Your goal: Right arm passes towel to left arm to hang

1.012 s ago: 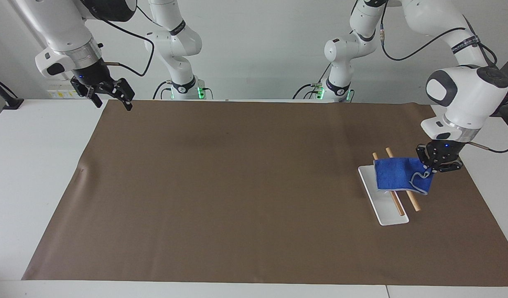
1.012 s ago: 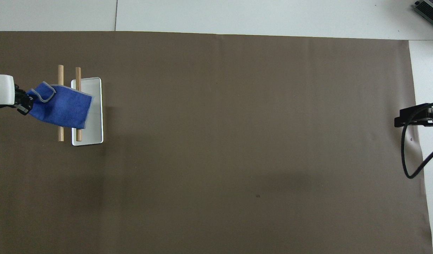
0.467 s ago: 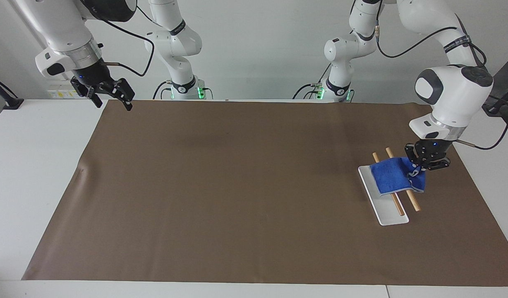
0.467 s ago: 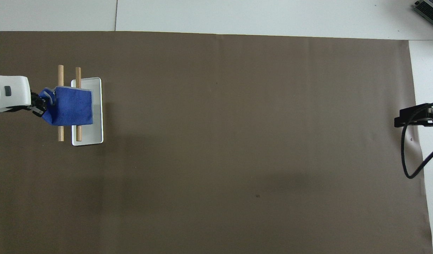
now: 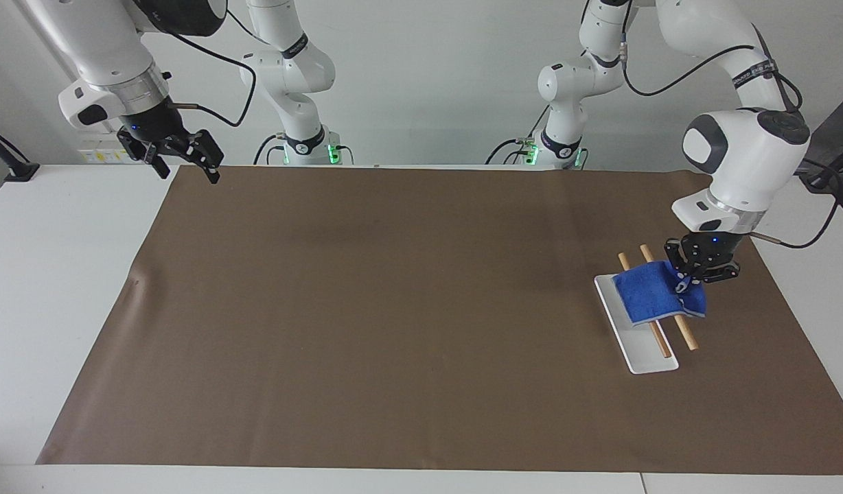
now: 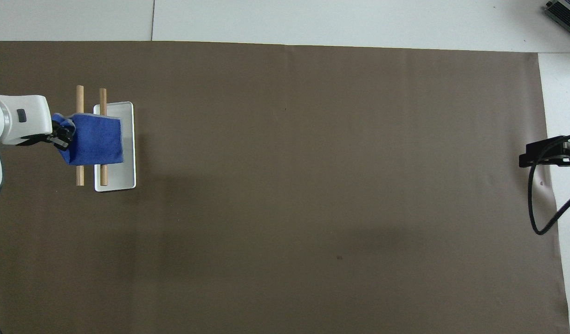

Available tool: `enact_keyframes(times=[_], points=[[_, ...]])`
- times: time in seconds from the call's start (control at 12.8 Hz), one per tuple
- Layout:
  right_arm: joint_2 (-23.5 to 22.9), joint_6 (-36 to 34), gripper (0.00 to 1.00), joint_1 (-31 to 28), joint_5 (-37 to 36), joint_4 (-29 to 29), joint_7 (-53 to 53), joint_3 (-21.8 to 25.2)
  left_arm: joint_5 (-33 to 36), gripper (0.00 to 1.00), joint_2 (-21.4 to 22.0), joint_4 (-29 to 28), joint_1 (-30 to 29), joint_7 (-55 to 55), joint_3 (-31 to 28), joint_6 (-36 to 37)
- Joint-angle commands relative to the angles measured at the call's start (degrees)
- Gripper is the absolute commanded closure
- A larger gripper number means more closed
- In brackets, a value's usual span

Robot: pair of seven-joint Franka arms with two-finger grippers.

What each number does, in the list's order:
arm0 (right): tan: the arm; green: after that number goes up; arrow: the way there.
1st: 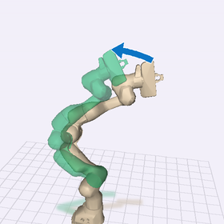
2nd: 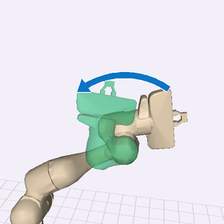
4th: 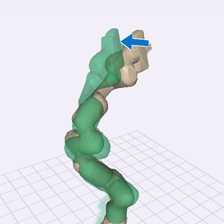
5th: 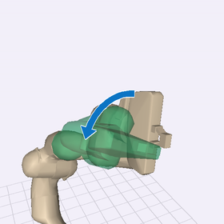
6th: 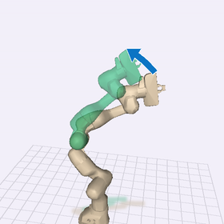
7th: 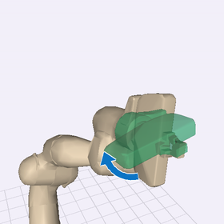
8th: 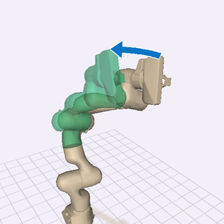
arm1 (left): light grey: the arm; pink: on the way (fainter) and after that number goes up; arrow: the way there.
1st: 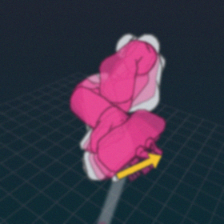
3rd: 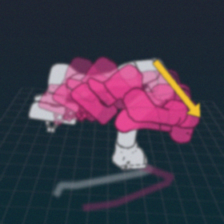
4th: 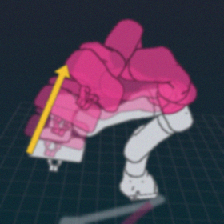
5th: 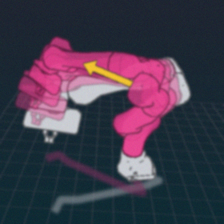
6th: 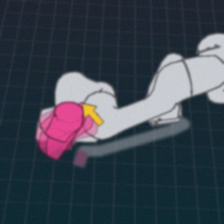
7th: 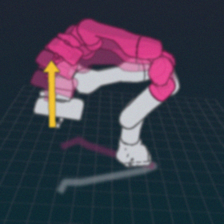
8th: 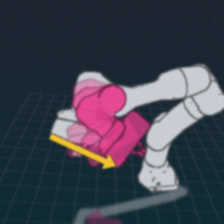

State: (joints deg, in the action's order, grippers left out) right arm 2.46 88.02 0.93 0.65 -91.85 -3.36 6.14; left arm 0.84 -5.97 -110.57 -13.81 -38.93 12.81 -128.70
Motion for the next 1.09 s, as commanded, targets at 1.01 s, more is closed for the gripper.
enact_keyframes(times=[1.01], points=[[1.5, 0.1, 0.00, -0.1, 0.1, -1.7, 0.0, -0.3, 2.7, 1.00, 0.2, 2.7, -0.4, -6.4, 0.0, 1.1]])
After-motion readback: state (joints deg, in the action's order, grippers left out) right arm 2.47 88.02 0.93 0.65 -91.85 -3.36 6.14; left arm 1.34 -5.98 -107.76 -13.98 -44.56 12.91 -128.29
